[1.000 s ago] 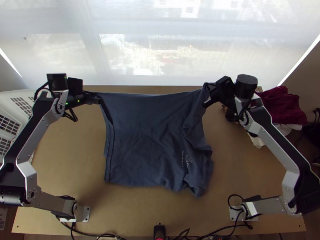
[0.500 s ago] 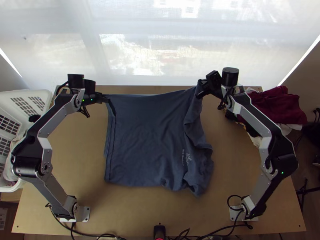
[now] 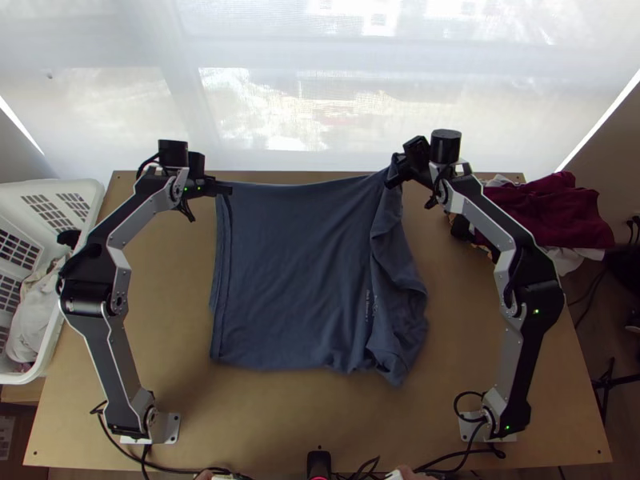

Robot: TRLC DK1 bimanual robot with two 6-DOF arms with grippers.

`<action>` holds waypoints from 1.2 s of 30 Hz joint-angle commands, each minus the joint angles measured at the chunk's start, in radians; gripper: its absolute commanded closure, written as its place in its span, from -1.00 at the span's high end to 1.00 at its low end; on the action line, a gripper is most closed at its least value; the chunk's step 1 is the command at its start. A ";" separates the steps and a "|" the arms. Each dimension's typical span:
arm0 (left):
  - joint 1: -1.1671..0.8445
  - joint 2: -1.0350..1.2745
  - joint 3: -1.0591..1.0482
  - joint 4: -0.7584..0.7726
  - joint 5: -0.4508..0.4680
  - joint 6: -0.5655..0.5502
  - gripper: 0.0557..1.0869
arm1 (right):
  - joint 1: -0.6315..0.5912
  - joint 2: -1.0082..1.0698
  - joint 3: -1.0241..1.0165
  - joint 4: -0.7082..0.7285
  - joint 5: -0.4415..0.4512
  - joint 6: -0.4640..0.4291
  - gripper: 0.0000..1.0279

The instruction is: Fold the t-shirt

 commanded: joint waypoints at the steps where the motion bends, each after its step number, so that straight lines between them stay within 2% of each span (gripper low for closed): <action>1: -0.009 0.100 0.114 0.000 -0.032 -0.027 -0.93 | 0.004 0.083 0.073 0.001 0.028 0.004 -0.95; 4: -0.015 0.120 0.143 -0.005 -0.033 -0.032 -0.93 | 0.015 0.097 0.087 0.001 0.029 0.004 -0.93; 5: -0.017 0.124 0.147 -0.008 -0.033 -0.032 -0.93 | 0.017 0.098 0.090 0.001 0.029 0.009 -0.73; 6: -0.017 0.126 0.147 -0.016 -0.033 -0.032 -0.81 | 0.017 0.098 0.091 -0.001 0.029 0.016 -0.45; 8: -0.015 0.120 0.153 -0.065 -0.033 -0.046 -0.42 | 0.017 0.094 0.093 -0.007 0.031 0.024 0.07; 10: -0.014 0.103 0.156 -0.131 -0.033 -0.058 -0.25 | 0.014 0.075 0.087 -0.022 0.033 0.044 0.51; 12: -0.009 0.068 0.150 -0.208 -0.033 -0.066 -0.12 | 0.014 0.044 0.064 -0.036 0.033 0.050 0.83; 13: -0.007 0.041 0.134 -0.224 -0.032 -0.067 -0.12 | 0.014 0.021 0.042 -0.036 0.033 0.050 0.91; 17: -0.004 -0.133 0.008 -0.272 -0.019 -0.063 -0.09 | 0.024 -0.097 -0.044 -0.035 0.033 0.056 0.91; 21: -0.001 -0.311 -0.151 -0.384 0.056 -0.057 -0.08 | 0.031 -0.232 -0.142 -0.033 0.033 0.116 0.91; 24: -0.010 -0.440 -0.300 -0.458 0.077 -0.024 -0.03 | 0.041 -0.338 -0.225 -0.035 0.033 0.138 0.91; 29: -0.046 -0.633 -0.525 -0.507 0.090 -0.009 0.02 | 0.093 -0.491 -0.340 -0.124 0.033 0.138 0.91; 36: -0.112 -0.684 -0.633 -0.499 0.093 -0.020 0.05 | 0.127 -0.578 -0.501 -0.173 0.033 0.151 0.91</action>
